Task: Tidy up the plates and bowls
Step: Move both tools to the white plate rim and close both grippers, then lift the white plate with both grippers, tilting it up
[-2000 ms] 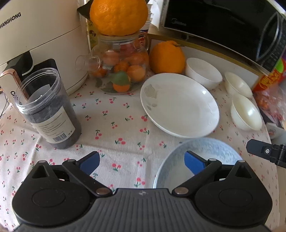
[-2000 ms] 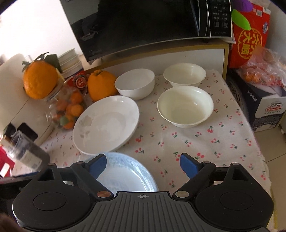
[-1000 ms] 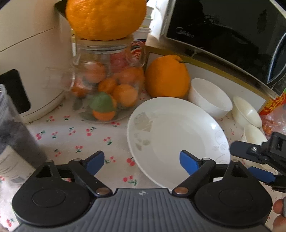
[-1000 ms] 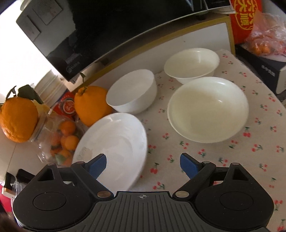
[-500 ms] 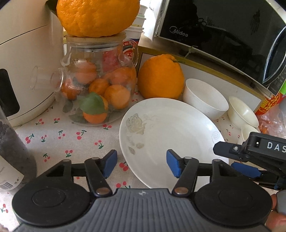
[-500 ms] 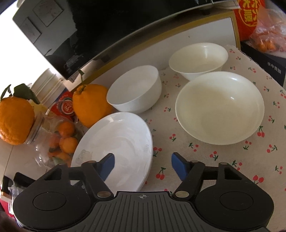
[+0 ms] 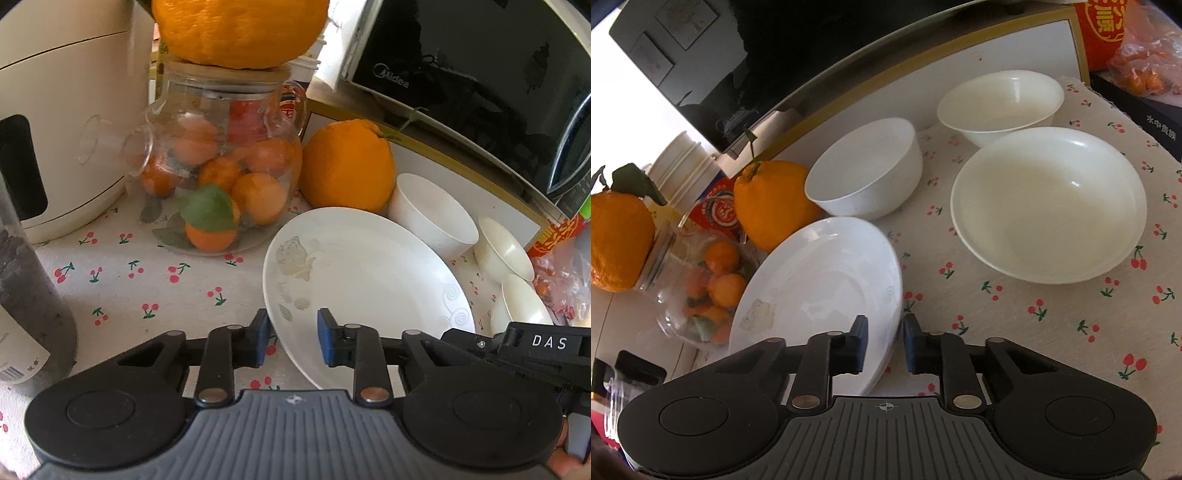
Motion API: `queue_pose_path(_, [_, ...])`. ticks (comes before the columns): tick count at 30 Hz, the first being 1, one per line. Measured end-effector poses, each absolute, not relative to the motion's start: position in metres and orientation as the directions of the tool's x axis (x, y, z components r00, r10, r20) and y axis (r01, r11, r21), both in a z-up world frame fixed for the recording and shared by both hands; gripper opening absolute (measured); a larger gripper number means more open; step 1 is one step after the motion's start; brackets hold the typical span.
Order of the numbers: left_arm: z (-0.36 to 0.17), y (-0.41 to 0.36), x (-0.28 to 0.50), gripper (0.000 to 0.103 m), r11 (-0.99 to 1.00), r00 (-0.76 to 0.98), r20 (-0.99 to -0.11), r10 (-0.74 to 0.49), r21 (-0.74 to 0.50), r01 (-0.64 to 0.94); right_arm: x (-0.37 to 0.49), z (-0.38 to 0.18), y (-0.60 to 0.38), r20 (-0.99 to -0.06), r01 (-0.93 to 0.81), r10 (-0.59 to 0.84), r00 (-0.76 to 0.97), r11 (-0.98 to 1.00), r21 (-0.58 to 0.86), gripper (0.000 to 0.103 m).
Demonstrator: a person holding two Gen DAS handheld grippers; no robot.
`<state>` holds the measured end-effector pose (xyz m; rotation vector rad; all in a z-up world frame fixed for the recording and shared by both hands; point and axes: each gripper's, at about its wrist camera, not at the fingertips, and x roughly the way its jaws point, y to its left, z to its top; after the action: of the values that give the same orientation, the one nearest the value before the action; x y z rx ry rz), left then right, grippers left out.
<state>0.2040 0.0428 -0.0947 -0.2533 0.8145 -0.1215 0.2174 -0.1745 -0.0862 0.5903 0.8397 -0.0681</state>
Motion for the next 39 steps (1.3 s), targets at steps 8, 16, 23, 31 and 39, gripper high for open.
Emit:
queue_pose_path(8, [-0.091, 0.042, 0.203, 0.02, 0.964, 0.677, -0.706, -0.206, -0.266, 0.015, 0.215, -0.074, -0.175, -0.698, 0.283, 0.157, 0.699, 0.835, 0.472, 0.018])
queue_pose_path(16, [-0.081, 0.048, 0.199, 0.02, 0.951, 0.686, -0.691, -0.228, -0.309, 0.004, 0.208, -0.057, -0.175, -0.665, 0.237, 0.176, 0.726, 0.844, 0.481, 0.018])
queue_pose_path(23, [-0.076, 0.047, 0.191, 0.02, 0.956, 0.69, -0.688, -0.225, -0.291, 0.022, 0.199, -0.046, -0.171, -0.656, 0.214, 0.168, 0.735, 0.862, 0.46, 0.018])
queue_pose_path(31, [-0.061, 0.047, 0.179, 0.02, 0.954, 0.713, -0.656, -0.247, -0.292, 0.062, 0.188, -0.033, -0.171, -0.649, 0.196, 0.166, 0.742, 0.873, 0.447, 0.019])
queue_pose_path(39, [-0.048, 0.045, 0.167, 0.02, 0.948, 0.713, -0.643, -0.28, -0.3, 0.102, 0.171, -0.017, -0.172, -0.641, 0.175, 0.155, 0.752, 0.89, 0.42, 0.019])
